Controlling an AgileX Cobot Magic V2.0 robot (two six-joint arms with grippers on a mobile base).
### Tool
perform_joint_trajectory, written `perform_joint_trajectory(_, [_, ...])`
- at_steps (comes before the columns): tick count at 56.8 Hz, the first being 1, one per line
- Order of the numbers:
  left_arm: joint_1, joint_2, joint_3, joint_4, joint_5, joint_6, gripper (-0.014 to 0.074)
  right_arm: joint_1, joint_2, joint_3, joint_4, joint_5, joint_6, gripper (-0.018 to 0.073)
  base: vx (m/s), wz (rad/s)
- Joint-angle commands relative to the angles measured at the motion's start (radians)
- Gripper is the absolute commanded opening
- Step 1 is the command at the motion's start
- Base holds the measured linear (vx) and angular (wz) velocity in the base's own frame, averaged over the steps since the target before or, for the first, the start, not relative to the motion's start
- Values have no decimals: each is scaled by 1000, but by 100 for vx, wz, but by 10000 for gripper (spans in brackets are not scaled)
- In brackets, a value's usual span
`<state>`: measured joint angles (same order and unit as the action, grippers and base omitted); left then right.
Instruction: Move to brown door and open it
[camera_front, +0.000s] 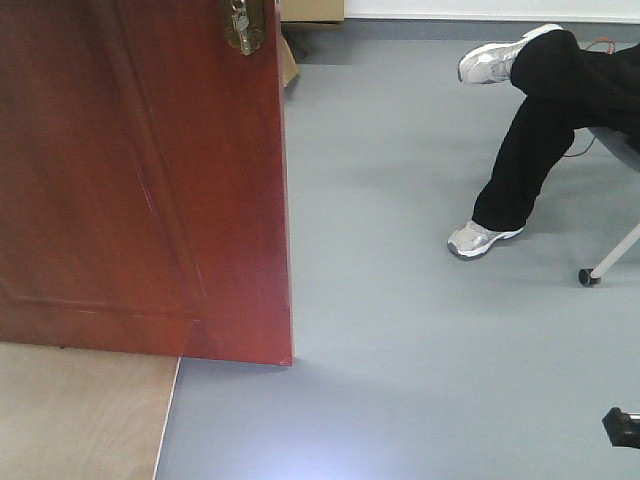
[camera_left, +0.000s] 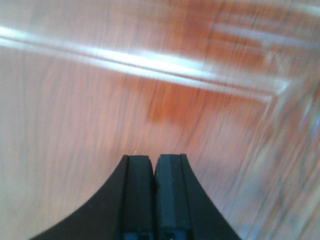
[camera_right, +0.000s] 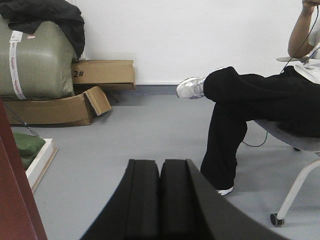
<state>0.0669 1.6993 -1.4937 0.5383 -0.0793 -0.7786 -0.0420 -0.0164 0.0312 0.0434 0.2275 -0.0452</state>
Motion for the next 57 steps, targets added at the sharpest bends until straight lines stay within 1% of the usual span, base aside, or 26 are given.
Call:
perform_joint_trajectory(1, [-5,-48,-32,-7,-70,-2,-6,0,-6,6,-4,-79,-6,0,0,0])
perform_joint_trajectory(19, [-5,-48,-32,-7,-70,-2,-6,0,-6,6,-4,-79,-6,0,0,0])
perform_joint_trajectory(34, [-5,-48,-32,-7,-17,-2,-6,0,-6,6,-4,-79,-6,0,0,0])
perform_joint_trajectory(39, [-5,-55,-32,-3,-14,1,-6,0,-6,6,-4,-79,-6,0,0,0])
perform_joint_trajectory(42, [-5,-65,-32,9,-12,13,-6,0,-6,6,-4,-79,-6,0,0,0])
perform_joint_trajectory(45, [-9,-89,-32,29,-12,46,-6,0,-6,6,-4,-79,-6,0,0,0])
perform_joint_trajectory(51, [-17,-141,-32,26,-12,103,-6,0,-6,6,-4,-79,-6,0,0,0])
perform_joint_trajectory(54, [-26,-172,-32,27,10,105,-6,0,-6,6,-4,-79,-6,0,0,0])
perform_joint_trajectory(57, [-27,-208,-32,26,59,106,-6,0,-6,6,-4,-79,-6,0,0,0])
